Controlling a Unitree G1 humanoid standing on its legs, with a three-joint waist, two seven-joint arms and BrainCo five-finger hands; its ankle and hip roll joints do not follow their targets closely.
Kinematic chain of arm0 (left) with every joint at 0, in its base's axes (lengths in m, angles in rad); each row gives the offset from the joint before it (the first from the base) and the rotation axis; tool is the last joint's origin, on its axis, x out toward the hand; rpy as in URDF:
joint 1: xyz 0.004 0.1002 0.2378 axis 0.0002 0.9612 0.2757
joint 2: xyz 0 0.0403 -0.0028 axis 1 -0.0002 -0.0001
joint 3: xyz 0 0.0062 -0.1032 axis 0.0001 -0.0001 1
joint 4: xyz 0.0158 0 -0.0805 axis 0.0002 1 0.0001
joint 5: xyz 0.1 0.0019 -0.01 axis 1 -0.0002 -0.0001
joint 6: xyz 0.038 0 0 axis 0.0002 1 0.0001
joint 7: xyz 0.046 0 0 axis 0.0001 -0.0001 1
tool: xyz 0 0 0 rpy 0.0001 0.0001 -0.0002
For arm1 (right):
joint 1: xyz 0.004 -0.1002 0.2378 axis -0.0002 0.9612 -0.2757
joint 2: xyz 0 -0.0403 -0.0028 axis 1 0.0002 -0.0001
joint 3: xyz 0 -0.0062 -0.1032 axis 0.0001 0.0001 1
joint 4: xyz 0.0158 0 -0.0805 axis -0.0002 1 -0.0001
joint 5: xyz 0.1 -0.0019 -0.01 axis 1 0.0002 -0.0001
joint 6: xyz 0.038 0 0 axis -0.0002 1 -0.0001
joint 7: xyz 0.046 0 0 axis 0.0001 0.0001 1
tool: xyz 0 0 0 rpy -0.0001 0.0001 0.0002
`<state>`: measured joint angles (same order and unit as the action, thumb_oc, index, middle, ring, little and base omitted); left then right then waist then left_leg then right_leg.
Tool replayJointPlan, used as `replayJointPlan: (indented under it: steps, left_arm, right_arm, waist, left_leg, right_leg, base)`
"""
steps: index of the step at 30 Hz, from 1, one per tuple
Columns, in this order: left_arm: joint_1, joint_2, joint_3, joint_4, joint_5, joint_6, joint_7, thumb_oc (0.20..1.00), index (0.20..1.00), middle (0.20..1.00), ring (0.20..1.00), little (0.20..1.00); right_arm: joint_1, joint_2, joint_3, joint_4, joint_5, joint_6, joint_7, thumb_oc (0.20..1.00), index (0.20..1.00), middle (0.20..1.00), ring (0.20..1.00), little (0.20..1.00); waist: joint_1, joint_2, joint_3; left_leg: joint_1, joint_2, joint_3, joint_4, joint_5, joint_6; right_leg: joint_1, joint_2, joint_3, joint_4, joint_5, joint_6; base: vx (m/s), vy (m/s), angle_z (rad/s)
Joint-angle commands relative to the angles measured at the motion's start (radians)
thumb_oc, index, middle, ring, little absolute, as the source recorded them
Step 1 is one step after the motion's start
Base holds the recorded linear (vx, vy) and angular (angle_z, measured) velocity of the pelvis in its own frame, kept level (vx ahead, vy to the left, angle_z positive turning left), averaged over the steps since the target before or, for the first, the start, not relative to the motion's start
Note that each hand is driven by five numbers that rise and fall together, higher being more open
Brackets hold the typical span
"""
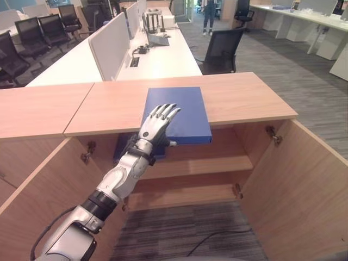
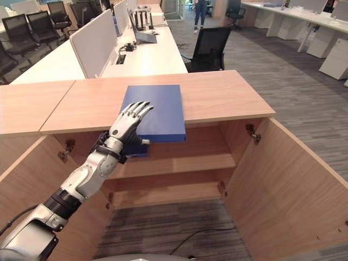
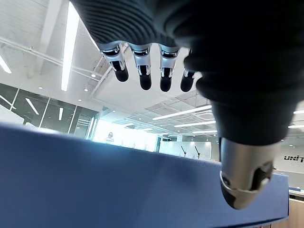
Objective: Put the empty folder in the office cabinet
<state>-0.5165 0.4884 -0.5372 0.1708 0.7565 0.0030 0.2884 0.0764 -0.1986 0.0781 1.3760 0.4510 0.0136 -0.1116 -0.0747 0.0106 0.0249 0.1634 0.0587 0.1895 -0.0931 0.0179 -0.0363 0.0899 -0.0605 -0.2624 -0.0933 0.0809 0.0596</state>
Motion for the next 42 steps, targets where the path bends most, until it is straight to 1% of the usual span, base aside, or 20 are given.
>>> replayJointPlan:
  steps: [1,11,18,26,27,29,31,32,36,38,41,42]
  left_arm:
    - [-0.156,-0.009,-0.008,0.055,0.046,0.008,0.04,1.0,1.0,1.0,1.0,1.0]
    - [-0.175,-0.024,-0.057,0.129,0.077,0.019,0.015,1.0,1.0,1.0,1.0,1.0]
    - [-0.18,-0.038,-0.055,0.173,0.052,0.035,0.012,1.0,1.0,1.0,1.0,1.0]
    - [-0.176,-0.041,-0.065,0.232,0.085,0.061,0.003,1.0,1.0,1.0,1.0,1.0]
    - [-0.189,-0.041,-0.08,0.266,0.113,0.07,-0.002,1.0,1.0,1.0,1.0,1.0]
    - [-0.194,-0.044,-0.086,0.283,0.122,0.073,-0.002,1.0,1.0,1.0,1.0,1.0]
    - [-0.214,-0.049,-0.104,0.344,0.168,0.099,0.011,1.0,1.0,1.0,1.0,1.0]
    - [-0.215,-0.052,-0.106,0.347,0.169,0.099,0.013,1.0,1.0,1.0,1.0,1.0]
    - [-0.265,-0.072,-0.193,0.464,0.289,0.119,0.011,1.0,1.0,1.0,1.0,1.0]
    - [-0.266,-0.077,-0.208,0.498,0.317,0.125,0.007,1.0,1.0,1.0,1.0,1.0]
    - [-0.267,-0.098,-0.239,0.591,0.369,0.15,0.019,1.0,1.0,1.0,1.0,1.0]
    - [-0.273,-0.107,-0.247,0.636,0.384,0.164,0.035,0.805,0.805,0.805,0.805,0.805]
  right_arm:
    - [-0.049,0.015,0.028,0.06,-0.002,0.003,-0.015,1.0,1.0,1.0,1.0,1.0]
    - [-0.048,0.02,0.033,0.068,-0.012,0.007,-0.018,1.0,1.0,1.0,1.0,1.0]
    - [-0.044,0.023,0.037,0.07,-0.016,0.01,-0.016,1.0,1.0,1.0,1.0,1.0]
    - [-0.045,0.023,0.04,0.07,-0.018,0.008,-0.017,1.0,1.0,1.0,1.0,1.0]
    - [-0.046,0.023,0.045,0.072,-0.02,0.01,-0.015,1.0,1.0,1.0,1.0,1.0]
    - [-0.047,0.023,0.046,0.072,-0.022,0.011,-0.015,1.0,1.0,1.0,1.0,1.0]
    - [-0.047,0.027,0.054,0.069,-0.022,0.008,-0.017,1.0,1.0,1.0,1.0,1.0]
    - [-0.047,0.027,0.053,0.069,-0.022,0.008,-0.018,1.0,1.0,1.0,1.0,1.0]
    - [-0.051,0.024,0.066,0.077,-0.022,0.003,-0.023,1.0,1.0,1.0,1.0,1.0]
    - [-0.052,0.027,0.066,0.079,-0.018,0.0,-0.025,1.0,1.0,1.0,1.0,1.0]
    - [-0.053,0.03,0.071,0.083,-0.008,-0.004,-0.026,1.0,1.0,1.0,1.0,1.0]
    - [-0.052,0.031,0.075,0.085,-0.005,-0.008,-0.028,1.0,1.0,1.0,1.0,1.0]
  waist:
    - [-0.011,-0.058,0.004]
    - [-0.019,-0.055,0.002]
    - [-0.022,-0.052,0.003]
    - [-0.024,-0.051,0.001]
    - [-0.025,-0.051,0.001]
    - [-0.025,-0.052,0.001]
    - [-0.028,-0.051,0.0]
    - [-0.028,-0.051,0.0]
    - [-0.035,-0.051,0.0]
    - [-0.035,-0.05,-0.001]
    - [-0.036,-0.05,-0.002]
    - [-0.038,-0.05,-0.002]
  left_leg:
    - [-0.003,-0.005,0.025,0.006,-0.084,-0.014]
    - [0.001,-0.006,0.03,0.006,-0.087,-0.013]
    - [0.004,-0.007,0.033,0.006,-0.088,-0.013]
    - [0.011,-0.007,0.035,0.006,-0.091,-0.012]
    - [0.011,-0.007,0.036,0.006,-0.092,-0.012]
    - [0.011,-0.007,0.036,0.006,-0.092,-0.012]
    - [0.015,-0.007,0.039,0.006,-0.093,-0.012]
    - [0.016,-0.007,0.04,0.006,-0.093,-0.012]
    - [0.018,-0.006,0.043,0.006,-0.096,-0.011]
    - [0.019,-0.007,0.044,0.006,-0.098,-0.011]
    - [0.024,-0.006,0.049,0.006,-0.101,-0.011]
    - [0.026,-0.007,0.051,0.006,-0.102,-0.011]
  right_leg:
    - [0.054,-0.05,0.018,0.006,-0.055,0.097]
    - [0.053,-0.051,0.02,0.006,-0.055,0.098]
    - [0.054,-0.051,0.021,0.006,-0.057,0.098]
    - [0.059,-0.049,0.025,0.006,-0.06,0.096]
    - [0.06,-0.048,0.025,0.006,-0.059,0.096]
    - [0.059,-0.049,0.025,0.006,-0.059,0.096]
    - [0.06,-0.048,0.027,0.006,-0.059,0.096]
    - [0.06,-0.048,0.027,0.006,-0.059,0.096]
    - [0.06,-0.047,0.031,0.006,-0.058,0.098]
    - [0.06,-0.046,0.033,0.006,-0.06,0.098]
    - [0.062,-0.046,0.035,0.006,-0.062,0.098]
    - [0.063,-0.046,0.036,0.006,-0.062,0.098]
  base:
    - [0.0,0.0,0.0]
    - [0.0,0.0,0.0]
    - [0.0,0.0,0.0]
    - [0.0,-0.002,-0.02]
    - [0.0,-0.005,-0.06]
    - [0.0,0.0,-0.07]
    - [0.01,0.004,-0.04]
    - [0.0,0.0,0.0]
    - [0.0,0.0,-0.01]
    - [0.0,0.0,0.0]
    - [-0.01,0.0,-0.06]
    - [-0.01,-0.005,-0.08]
